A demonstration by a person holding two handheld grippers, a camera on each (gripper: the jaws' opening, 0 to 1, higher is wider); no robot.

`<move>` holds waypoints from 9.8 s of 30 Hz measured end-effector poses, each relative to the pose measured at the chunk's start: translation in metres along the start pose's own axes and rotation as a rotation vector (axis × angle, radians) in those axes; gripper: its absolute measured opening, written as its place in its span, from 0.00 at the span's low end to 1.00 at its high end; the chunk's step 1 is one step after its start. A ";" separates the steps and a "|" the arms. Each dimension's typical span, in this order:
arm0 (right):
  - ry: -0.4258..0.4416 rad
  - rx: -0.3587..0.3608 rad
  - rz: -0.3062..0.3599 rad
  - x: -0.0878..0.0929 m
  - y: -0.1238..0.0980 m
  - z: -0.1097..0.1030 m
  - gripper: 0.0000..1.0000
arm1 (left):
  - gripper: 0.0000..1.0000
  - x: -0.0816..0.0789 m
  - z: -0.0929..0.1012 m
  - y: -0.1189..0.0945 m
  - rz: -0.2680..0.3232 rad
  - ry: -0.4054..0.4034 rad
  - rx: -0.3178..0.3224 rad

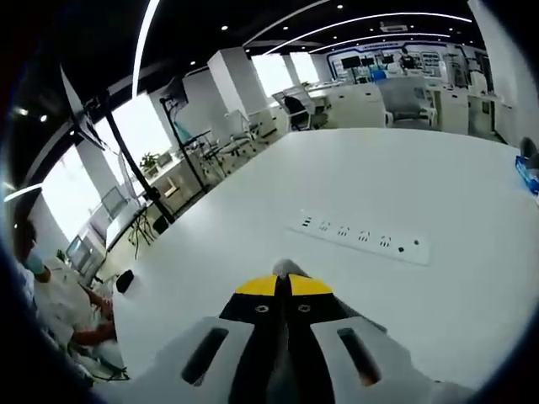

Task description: Fold the towel on the table until its edges align and the towel forms a compact rectangular stack.

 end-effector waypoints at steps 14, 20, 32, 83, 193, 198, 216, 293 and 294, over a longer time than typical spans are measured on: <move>0.022 -0.019 -0.031 0.010 0.025 -0.013 0.00 | 0.04 0.013 -0.022 -0.008 -0.020 -0.041 -0.065; 0.022 -0.031 -0.054 0.018 0.039 -0.020 0.00 | 0.04 0.017 -0.028 -0.011 -0.028 -0.059 -0.091; 0.022 -0.024 -0.098 0.036 0.061 -0.022 0.00 | 0.04 0.031 -0.050 -0.016 -0.077 -0.112 -0.119; 0.026 0.014 -0.169 0.090 0.109 -0.026 0.05 | 0.04 0.079 -0.088 -0.016 -0.250 -0.176 -0.186; 0.187 0.138 -0.127 0.181 -0.071 0.009 0.15 | 0.22 0.045 -0.167 0.121 -0.195 -0.101 -0.250; 0.203 0.149 -0.114 0.184 -0.070 0.009 0.08 | 0.13 0.048 -0.157 0.125 -0.219 -0.056 -0.223; 0.194 0.243 -0.082 0.191 -0.106 0.048 0.02 | 0.03 0.053 -0.103 0.151 -0.285 0.292 -0.060; -0.213 0.097 -0.079 0.183 -0.187 0.008 0.30 | 0.47 0.026 -0.019 0.105 -0.322 0.413 0.233; -0.220 0.101 -0.089 0.185 -0.189 0.008 0.34 | 0.48 0.026 -0.017 0.104 -0.321 0.410 0.241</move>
Point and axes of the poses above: the point that each gripper's makers call its tool centre point, and the gripper's own axes: y roughly forward along the fingers, z roughly to its right, x roughly out of its underside, the point moved 6 cm from there along -y, roughly backward along the fingers, and after that the axes turned 11 degrees about z, right-handed, at the moved point
